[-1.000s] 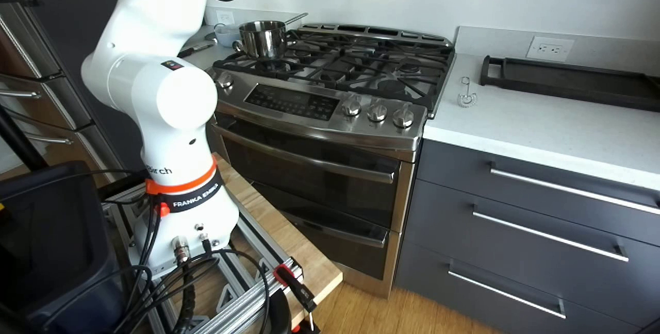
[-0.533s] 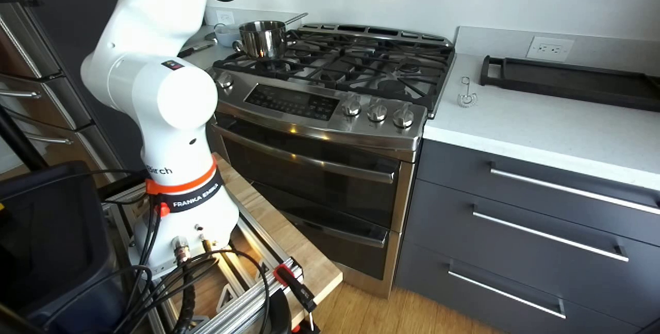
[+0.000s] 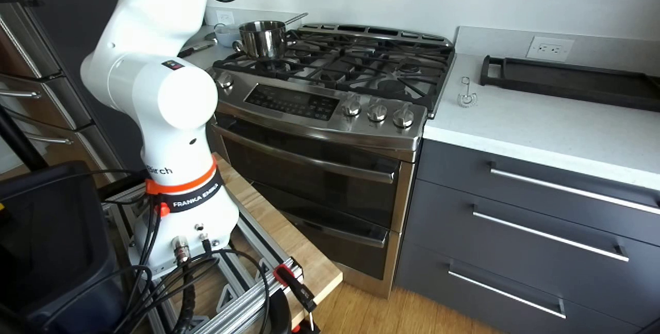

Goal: Remove the silver utensil from the pot and hang it on the hook at the top left

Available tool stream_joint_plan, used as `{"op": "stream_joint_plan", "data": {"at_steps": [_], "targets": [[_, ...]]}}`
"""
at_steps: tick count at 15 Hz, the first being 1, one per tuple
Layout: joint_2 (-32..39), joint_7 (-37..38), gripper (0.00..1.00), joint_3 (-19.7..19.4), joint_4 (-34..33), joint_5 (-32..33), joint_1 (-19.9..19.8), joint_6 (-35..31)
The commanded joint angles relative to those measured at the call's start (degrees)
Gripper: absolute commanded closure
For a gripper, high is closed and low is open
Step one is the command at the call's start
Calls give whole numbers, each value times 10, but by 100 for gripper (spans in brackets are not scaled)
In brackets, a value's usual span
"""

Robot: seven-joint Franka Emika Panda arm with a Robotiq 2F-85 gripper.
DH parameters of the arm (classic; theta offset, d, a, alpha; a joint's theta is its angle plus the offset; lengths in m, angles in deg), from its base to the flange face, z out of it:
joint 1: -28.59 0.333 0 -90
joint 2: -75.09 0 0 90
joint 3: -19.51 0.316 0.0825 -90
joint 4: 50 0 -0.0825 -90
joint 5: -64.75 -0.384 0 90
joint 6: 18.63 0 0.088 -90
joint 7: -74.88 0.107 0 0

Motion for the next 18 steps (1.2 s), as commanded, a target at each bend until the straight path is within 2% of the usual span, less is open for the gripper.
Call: {"op": "stream_joint_plan", "data": {"at_steps": [1,2,3,4,6,7,13,14,18], "targets": [[11,14,97,0,-22,20,6,-4],[12,14,97,0,-22,21,6,-5],[12,15,82,0,-22,22,6,-4],[11,15,61,-1,-22,24,7,-4],[11,15,57,-1,-23,29,7,-4],[11,14,52,0,-24,31,5,-1],[7,12,5,-3,-41,51,-6,12],[7,11,1,-3,-45,55,-9,14],[-7,-31,0,-20,-31,63,-21,28]]}}
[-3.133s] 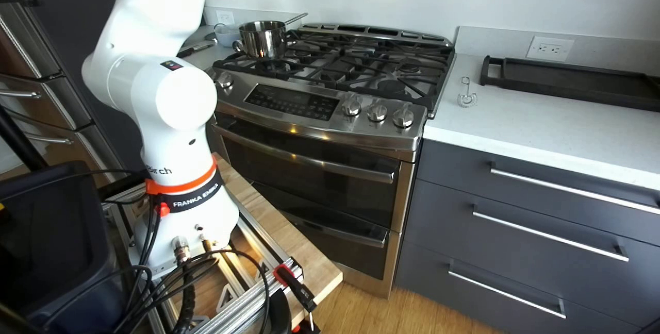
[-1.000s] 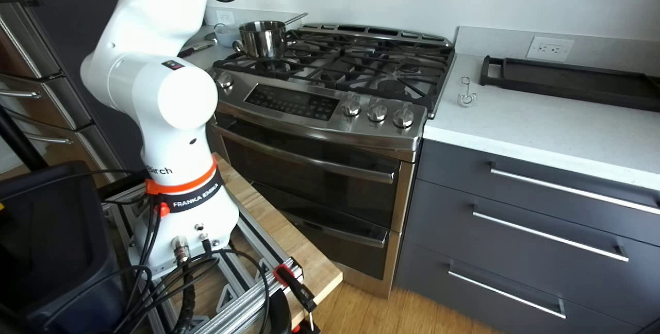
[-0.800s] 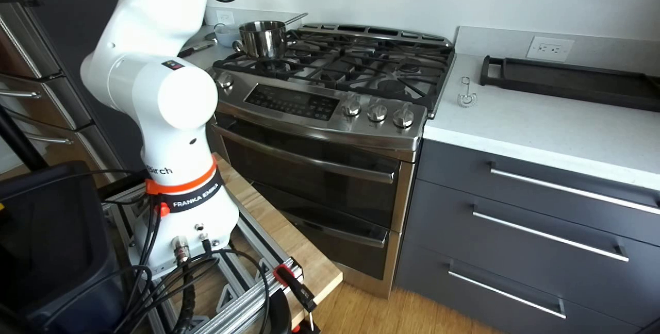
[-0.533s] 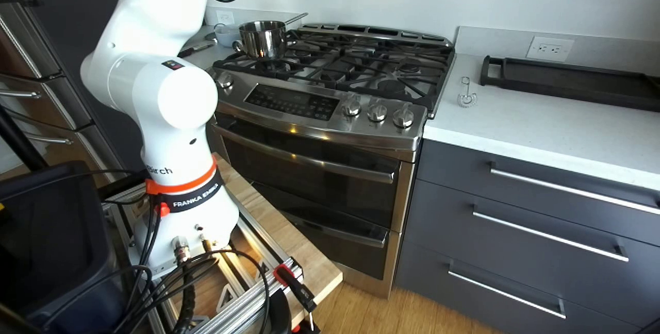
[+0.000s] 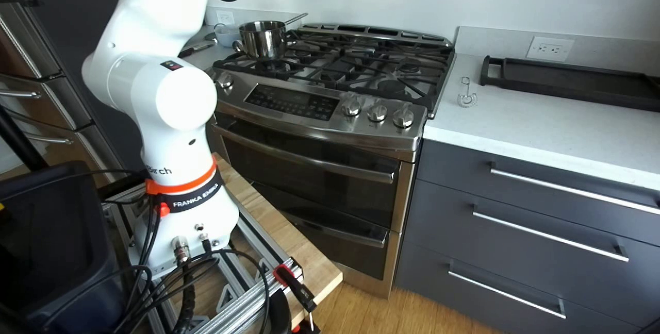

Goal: Remove the silver utensil from the pot and hang it on the hook at the top left

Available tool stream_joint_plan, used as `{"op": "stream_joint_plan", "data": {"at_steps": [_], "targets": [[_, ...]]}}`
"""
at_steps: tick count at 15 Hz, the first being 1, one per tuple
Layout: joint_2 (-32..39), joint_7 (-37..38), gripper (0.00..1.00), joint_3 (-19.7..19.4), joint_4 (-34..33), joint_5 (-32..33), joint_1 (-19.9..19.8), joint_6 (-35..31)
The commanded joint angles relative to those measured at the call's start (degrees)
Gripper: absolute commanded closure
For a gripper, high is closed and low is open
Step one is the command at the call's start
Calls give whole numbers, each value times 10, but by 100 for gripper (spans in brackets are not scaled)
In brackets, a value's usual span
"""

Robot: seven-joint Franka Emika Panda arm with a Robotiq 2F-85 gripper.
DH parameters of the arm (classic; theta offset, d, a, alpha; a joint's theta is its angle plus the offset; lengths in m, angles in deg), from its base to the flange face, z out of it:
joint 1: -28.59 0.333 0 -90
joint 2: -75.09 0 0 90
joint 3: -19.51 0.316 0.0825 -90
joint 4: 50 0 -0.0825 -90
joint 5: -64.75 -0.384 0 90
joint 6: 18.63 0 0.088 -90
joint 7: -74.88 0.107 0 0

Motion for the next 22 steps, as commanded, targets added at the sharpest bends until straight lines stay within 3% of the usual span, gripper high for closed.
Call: {"op": "stream_joint_plan", "data": {"at_steps": [1,6,8,9,14,22], "targets": [[-7,-42,0,-14,0,28,-13,38],[-3,-203,0,-9,5,26,-29,60],[-6,-247,0,-6,24,1,-33,5],[0,-205,0,-10,3,14,-26,34],[1,-210,0,-10,4,13,-25,27],[-11,-447,0,-1,16,5,-86,175]]}}
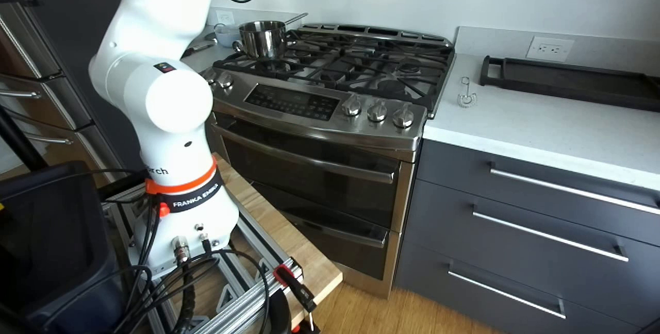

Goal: Remove the silver utensil from the pot and hang it on the hook at the top left

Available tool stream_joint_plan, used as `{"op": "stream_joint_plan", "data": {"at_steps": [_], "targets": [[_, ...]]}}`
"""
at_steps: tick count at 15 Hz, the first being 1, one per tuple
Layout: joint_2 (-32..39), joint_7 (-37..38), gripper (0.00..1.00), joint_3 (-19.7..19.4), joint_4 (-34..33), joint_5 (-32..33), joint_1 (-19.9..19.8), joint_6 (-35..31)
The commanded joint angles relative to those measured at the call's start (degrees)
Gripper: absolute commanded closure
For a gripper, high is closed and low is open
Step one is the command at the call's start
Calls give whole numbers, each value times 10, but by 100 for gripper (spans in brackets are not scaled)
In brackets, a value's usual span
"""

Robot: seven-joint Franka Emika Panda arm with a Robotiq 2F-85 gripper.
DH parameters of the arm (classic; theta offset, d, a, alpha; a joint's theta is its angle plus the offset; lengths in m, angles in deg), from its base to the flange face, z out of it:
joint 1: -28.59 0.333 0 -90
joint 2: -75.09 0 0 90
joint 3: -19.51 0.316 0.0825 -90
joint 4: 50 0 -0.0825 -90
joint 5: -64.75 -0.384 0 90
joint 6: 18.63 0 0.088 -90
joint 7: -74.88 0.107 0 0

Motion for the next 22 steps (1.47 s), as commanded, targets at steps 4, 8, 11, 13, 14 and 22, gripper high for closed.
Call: {"op": "stream_joint_plan", "data": {"at_steps": [4,8,11,13,14,22], "targets": [[-35,-220,0,2,38,-7,-45,37],[-61,-337,0,5,74,-23,-64,34],[-87,-398,0,7,117,-44,-78,48],[-109,-428,0,6,157,-62,-88,52],[-121,-442,0,4,179,-68,-92,54],[-215,-539,0,-4,341,-82,-119,85]]}}
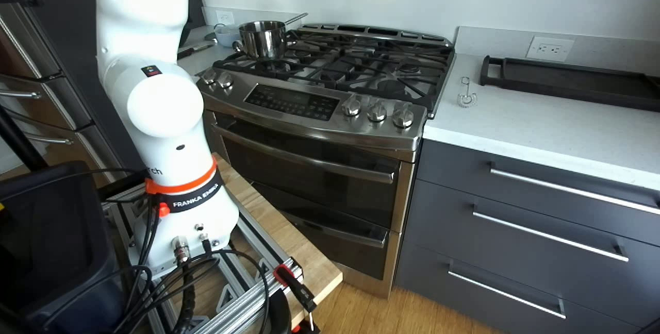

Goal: Remove the silver utensil from the pot and hang it on the hook at the top left

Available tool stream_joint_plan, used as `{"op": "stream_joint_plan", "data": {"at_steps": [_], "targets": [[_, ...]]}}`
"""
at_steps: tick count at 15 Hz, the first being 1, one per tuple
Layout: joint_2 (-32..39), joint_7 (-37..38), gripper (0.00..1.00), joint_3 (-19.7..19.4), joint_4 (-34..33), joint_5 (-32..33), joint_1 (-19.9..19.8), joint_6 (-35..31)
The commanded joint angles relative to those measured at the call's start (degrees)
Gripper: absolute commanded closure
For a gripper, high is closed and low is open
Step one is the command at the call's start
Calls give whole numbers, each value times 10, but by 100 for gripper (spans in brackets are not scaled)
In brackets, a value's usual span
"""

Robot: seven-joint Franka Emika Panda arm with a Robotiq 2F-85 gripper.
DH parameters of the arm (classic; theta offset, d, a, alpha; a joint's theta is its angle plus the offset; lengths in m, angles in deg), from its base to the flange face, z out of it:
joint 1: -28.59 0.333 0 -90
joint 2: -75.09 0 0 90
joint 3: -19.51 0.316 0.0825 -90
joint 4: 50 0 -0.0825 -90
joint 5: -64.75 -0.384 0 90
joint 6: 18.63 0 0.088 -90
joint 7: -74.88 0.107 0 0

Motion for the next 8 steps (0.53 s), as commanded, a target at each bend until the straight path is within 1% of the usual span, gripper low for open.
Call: {"op": "stream_joint_plan", "data": {"at_steps": [1,6,7,8], "targets": [[-71,-45,0,-5,109,-9,-19,12],[-132,-75,0,-16,181,-16,-35,-13],[-144,-79,0,-46,188,-21,-16,-13],[-157,-86,0,-53,203,-27,-17,-18]]}}
